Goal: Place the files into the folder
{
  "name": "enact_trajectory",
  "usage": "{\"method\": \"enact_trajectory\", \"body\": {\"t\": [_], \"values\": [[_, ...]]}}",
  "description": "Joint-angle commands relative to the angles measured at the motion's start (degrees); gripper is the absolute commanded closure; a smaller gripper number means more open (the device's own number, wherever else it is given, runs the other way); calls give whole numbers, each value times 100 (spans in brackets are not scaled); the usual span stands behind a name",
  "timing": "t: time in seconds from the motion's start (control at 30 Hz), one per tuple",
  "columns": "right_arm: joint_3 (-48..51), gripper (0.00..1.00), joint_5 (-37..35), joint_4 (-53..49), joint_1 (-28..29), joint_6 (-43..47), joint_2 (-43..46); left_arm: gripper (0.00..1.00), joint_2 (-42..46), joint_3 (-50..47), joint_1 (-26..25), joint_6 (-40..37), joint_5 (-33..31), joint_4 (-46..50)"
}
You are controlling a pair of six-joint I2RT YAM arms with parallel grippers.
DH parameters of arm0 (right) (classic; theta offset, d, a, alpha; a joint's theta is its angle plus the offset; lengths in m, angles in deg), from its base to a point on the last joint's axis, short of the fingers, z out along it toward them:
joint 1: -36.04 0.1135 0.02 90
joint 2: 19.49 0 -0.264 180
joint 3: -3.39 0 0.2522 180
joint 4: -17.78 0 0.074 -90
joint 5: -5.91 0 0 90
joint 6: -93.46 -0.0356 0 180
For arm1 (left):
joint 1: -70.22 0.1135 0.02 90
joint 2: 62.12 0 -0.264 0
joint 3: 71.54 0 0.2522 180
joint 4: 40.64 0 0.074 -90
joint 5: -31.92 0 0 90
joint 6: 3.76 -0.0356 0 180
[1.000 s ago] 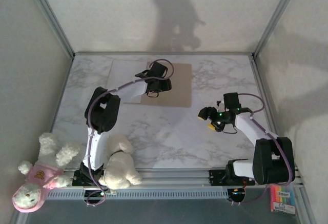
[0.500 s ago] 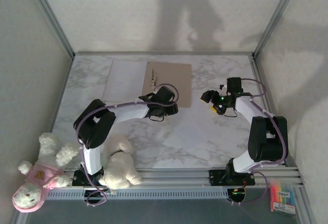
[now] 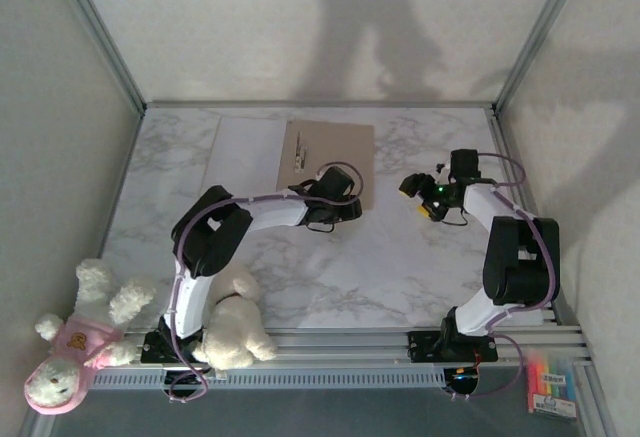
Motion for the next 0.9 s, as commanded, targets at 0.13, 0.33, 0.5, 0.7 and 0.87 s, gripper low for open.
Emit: {"method": "enact_trajectory", "body": {"t": [0.13, 0.33, 0.5, 0.7, 0.87], "values": [[-23, 24, -106, 81, -237, 78, -244, 47, -843, 983, -117, -628, 259, 328], [260, 23, -264, 123, -529, -170, 86, 46, -1371, 1729, -218, -845, 500, 433], [544, 22, -378, 146, -852, -196, 405, 45, -1539, 2015, -318, -1099, 646, 424], [702, 22, -306, 195, -1038, -299, 444, 44, -1812, 2504, -452, -1357, 865, 521], [754, 22, -399, 41, -1207, -213, 592, 44, -2092, 3138, -577, -1511, 920, 757]]}}
